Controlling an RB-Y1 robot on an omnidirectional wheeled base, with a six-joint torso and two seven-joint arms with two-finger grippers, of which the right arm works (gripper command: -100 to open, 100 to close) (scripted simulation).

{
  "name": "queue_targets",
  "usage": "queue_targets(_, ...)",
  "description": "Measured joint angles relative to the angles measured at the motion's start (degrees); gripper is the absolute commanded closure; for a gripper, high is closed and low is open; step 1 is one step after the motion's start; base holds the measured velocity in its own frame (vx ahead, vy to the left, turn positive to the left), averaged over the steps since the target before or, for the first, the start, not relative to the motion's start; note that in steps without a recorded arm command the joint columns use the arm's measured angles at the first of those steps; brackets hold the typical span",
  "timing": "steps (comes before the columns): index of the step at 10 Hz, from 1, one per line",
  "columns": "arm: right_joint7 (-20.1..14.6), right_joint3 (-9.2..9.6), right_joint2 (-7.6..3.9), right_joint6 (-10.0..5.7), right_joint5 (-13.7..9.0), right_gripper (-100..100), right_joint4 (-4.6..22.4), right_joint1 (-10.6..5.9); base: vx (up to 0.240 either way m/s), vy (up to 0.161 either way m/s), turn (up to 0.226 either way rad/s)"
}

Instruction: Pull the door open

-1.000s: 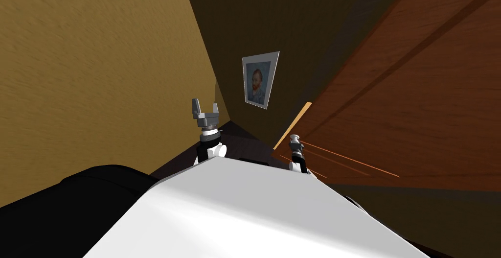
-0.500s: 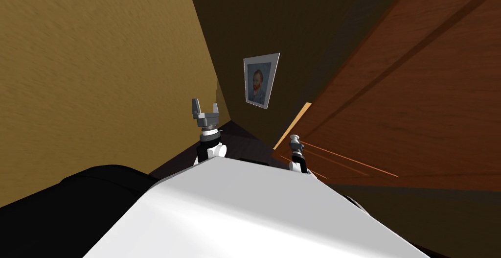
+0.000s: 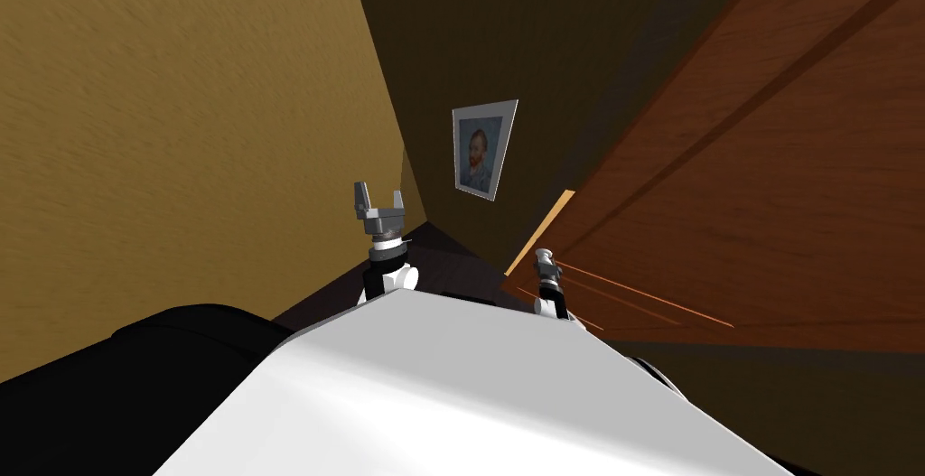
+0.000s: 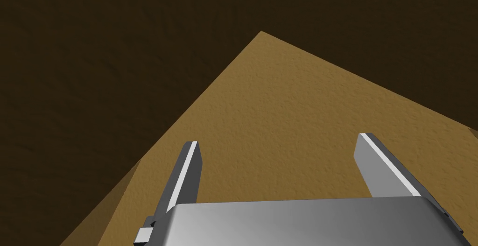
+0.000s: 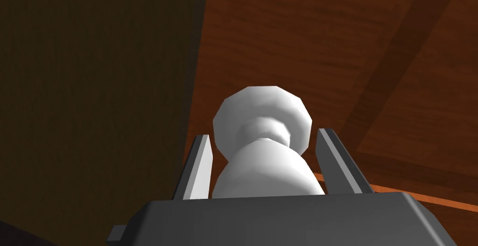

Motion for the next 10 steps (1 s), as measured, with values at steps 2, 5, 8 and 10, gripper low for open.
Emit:
queue_targets(2,-2.36,0.26,-0.06,0.24,-0.51,100,-0.68,0.37,-0.022,-0.006,0.024)
queue_targets(5,-6.07,0.80,-0.32,0.25,-1.28,100,-0.62,0.24,-0.019,-0.006,0.013)
queue_targets(8,-8.55,0.96,-0.53,1.44,-2.15,100,-3.17,1.40,-0.013,-0.004,0.007)
queue_targets(10,-9.58,1.31,-0.47,0.20,-2.01,100,-0.48,0.04,-0.009,0.000,0.011)
